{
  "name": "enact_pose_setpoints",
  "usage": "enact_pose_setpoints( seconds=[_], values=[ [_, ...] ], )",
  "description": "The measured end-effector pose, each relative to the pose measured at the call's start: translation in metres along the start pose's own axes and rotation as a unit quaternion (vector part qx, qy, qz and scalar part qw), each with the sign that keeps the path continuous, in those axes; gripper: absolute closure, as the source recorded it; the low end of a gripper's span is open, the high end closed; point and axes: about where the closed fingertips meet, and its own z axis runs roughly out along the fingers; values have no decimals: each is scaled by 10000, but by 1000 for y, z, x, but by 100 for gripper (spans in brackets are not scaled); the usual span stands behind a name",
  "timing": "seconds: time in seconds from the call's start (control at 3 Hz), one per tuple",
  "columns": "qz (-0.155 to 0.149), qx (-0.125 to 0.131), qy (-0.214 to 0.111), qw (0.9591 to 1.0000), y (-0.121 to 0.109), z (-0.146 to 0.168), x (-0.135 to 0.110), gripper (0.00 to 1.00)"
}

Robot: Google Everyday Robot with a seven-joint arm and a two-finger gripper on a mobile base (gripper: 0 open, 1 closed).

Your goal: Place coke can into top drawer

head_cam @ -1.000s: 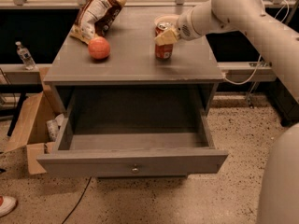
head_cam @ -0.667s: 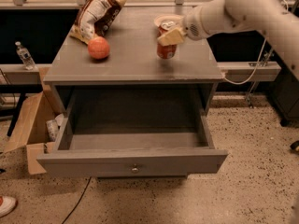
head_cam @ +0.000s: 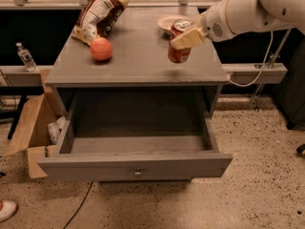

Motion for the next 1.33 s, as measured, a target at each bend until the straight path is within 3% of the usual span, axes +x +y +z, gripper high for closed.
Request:
enact_pose_setpoints(
  seconds=[0.33, 0.67, 1.0, 1.33],
  values=[
    [-273, -248, 278, 9989, 12, -1, 3, 100],
    [-713, -699, 594, 9932, 44, -13, 9, 100],
    [-1128, -1224, 1005, 9809, 86, -25, 27, 100],
    [-1184, -1391, 1270, 9749, 113, -28, 56, 100]
  ],
)
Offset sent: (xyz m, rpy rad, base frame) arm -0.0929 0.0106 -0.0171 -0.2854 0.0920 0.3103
